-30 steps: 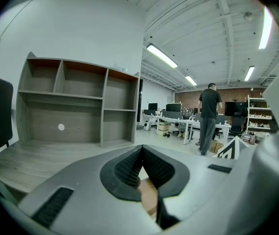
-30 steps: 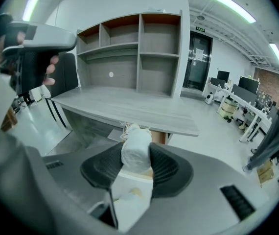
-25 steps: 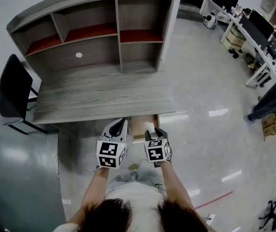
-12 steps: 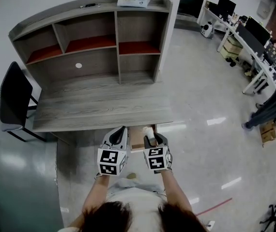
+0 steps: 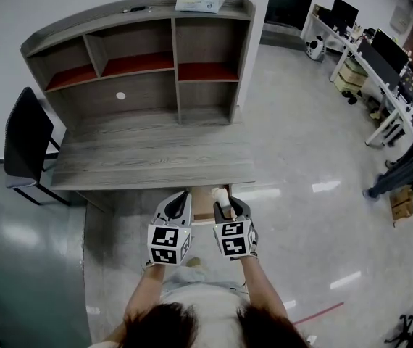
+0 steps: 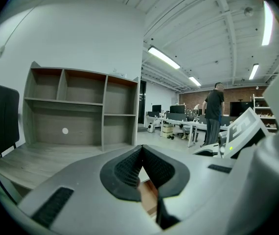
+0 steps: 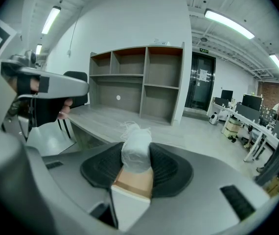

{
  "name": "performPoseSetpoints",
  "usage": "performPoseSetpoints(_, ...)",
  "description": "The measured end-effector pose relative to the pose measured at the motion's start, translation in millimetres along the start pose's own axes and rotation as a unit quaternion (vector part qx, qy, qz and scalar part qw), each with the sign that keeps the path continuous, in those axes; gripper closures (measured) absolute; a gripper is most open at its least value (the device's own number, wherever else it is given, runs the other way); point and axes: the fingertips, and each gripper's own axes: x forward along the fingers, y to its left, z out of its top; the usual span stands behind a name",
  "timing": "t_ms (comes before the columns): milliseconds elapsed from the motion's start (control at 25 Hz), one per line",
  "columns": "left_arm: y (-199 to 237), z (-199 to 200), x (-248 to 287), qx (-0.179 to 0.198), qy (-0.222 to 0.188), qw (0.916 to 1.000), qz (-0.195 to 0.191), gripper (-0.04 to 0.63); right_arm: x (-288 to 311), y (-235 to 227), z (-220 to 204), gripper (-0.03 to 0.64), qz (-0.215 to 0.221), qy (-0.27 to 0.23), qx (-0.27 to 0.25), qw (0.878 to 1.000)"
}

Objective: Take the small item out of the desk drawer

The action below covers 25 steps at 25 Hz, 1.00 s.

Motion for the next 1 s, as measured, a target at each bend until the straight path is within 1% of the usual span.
performPoseSetpoints(280,-20,8,-15,0.002,-0.005,0.9999,0.014,0.581,-26,-9,12,0.442,0.005,-0.025,-0.006,1.000)
performPoseSetpoints(760,-49,23,-30,0.007,-0.015,0.9995,0.025,0.581,-61,-19,31,0.442,0.016,-0.064,-0.011,0.998)
performPoseSetpoints(1000,-63,32,-44,0.013,-0.022,0.9992,0.031,0.581,-81,-19,37,0.442,0.024,-0.093,-0.004,0.995)
